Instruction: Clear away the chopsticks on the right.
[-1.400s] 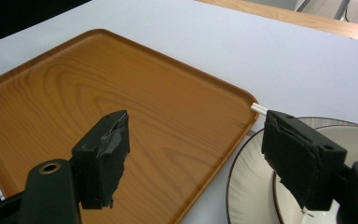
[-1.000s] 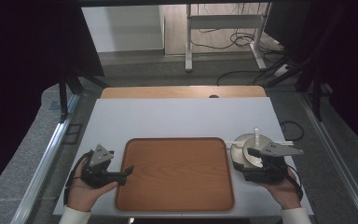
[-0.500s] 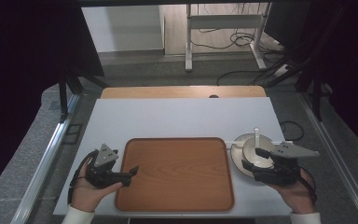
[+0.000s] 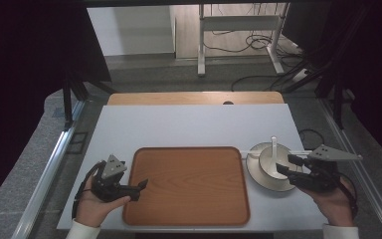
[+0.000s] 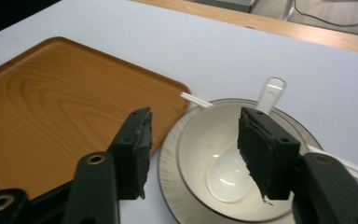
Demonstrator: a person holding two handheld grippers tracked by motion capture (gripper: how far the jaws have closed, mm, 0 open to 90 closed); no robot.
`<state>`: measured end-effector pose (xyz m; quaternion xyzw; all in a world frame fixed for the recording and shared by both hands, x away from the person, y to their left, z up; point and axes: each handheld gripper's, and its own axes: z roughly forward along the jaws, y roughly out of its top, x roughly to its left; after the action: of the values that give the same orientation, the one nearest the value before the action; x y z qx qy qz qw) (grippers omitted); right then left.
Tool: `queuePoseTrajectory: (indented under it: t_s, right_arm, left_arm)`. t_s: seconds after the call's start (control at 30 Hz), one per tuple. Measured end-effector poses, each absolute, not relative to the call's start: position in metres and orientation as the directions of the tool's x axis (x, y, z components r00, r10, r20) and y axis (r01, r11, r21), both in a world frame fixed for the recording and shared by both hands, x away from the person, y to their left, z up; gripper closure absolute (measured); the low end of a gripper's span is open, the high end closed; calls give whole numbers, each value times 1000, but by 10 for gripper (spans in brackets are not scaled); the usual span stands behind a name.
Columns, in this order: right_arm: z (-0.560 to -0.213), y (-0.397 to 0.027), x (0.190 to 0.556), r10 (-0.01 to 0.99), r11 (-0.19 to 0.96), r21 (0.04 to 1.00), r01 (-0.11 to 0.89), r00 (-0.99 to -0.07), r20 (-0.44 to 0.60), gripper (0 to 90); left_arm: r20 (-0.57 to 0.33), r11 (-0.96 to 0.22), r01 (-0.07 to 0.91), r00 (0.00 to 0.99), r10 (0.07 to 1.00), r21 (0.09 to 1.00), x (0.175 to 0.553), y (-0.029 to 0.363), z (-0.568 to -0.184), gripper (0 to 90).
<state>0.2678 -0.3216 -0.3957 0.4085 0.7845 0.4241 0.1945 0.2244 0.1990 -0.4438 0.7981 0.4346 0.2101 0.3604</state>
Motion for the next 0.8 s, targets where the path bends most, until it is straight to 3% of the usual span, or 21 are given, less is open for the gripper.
queuePoseTrajectory:
  t_s: [0.03, 0.2, 0.33, 0.53, 0.8]
  right_arm:
    - [-394, -328, 270, 817, 304, 817, 490, -576, 42, 521]
    - [-393, -337, 273, 836, 340, 795, 503, -549, -10, 593]
    - [-391, -347, 286, 845, 367, 763, 532, -534, -34, 747]
    - [-392, -351, 303, 871, 373, 735, 566, -486, -68, 876]
    - [-405, -364, 326, 913, 344, 670, 658, -402, -74, 899]
  left_arm:
    - [22, -363, 544, 534, 845, 757, 225, 199, -445, 76]
    - [27, -374, 551, 536, 844, 746, 227, 196, -449, 76]
    - [34, -383, 554, 537, 843, 739, 228, 196, -451, 75]
    - [40, -389, 557, 537, 843, 734, 229, 196, -454, 74]
    - [39, -393, 565, 535, 844, 725, 230, 196, -457, 74]
